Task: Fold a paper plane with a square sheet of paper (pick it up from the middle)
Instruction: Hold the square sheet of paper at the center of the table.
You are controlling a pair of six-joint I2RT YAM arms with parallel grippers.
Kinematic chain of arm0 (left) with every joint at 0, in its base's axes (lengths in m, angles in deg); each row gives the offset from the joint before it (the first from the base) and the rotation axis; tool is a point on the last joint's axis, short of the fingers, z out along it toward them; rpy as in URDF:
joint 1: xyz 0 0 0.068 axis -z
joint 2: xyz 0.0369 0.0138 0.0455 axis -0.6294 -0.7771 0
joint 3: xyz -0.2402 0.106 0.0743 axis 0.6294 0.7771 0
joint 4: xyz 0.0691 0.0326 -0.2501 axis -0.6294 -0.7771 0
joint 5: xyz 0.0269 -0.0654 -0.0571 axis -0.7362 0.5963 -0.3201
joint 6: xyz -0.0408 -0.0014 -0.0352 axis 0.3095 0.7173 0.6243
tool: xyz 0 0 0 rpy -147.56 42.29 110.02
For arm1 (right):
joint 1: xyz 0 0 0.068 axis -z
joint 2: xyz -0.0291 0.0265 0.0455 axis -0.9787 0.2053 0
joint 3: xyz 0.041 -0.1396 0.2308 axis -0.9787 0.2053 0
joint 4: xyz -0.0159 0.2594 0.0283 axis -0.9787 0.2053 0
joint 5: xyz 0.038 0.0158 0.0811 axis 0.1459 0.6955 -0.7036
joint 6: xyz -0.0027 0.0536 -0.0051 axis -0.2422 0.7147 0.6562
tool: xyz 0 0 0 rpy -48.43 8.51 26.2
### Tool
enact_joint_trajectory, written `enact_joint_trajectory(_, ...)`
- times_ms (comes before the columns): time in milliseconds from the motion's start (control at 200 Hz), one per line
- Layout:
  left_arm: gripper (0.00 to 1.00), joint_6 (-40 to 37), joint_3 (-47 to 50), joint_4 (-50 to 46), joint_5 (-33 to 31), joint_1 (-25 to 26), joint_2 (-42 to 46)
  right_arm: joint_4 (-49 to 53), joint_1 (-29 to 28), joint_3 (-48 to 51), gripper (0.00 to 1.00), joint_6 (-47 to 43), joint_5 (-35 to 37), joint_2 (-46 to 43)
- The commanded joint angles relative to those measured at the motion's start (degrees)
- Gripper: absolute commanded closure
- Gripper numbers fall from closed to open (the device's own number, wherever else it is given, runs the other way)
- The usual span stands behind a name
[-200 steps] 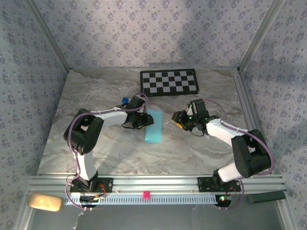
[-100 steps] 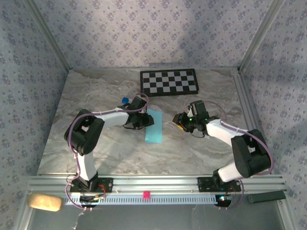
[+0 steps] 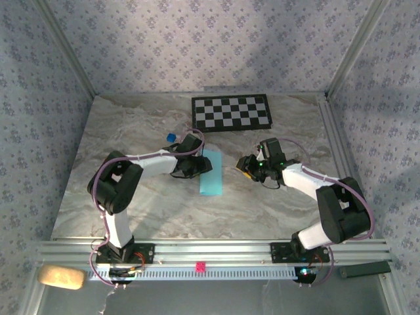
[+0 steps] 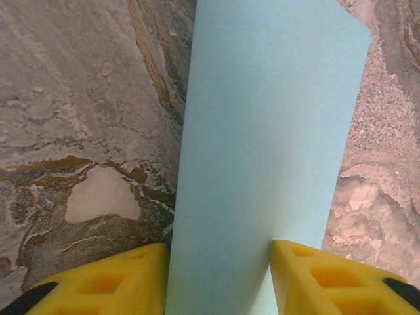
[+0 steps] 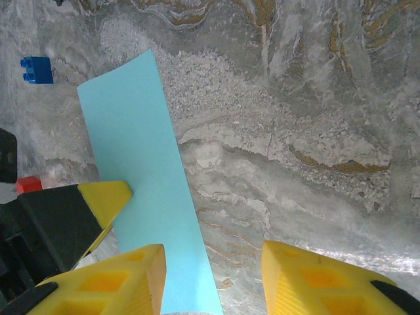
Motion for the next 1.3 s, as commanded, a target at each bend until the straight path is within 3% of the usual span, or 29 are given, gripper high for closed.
enact_joint_trajectory(0, 0.54, -1.65, -0.36, -3.97, -1.68, 0.52, -2.02, 1.28, -0.18, 0.41, 0.56, -1.09, 0.39, -0.23)
enact_joint_trajectory(425, 0.55, -5.51, -2.93, -11.17, -5.78, 0.26, -4.65, 1.05, -0.46, 0.17, 0.54, -1.32, 0.04, 0.39)
enact_joint_trajectory(1294, 0.61, -3.64, -0.72, -10.21, -7.47, -1.64, -3.09, 1.67, -1.52, -0.92, 0.54, -1.29, 0.37, 2.04)
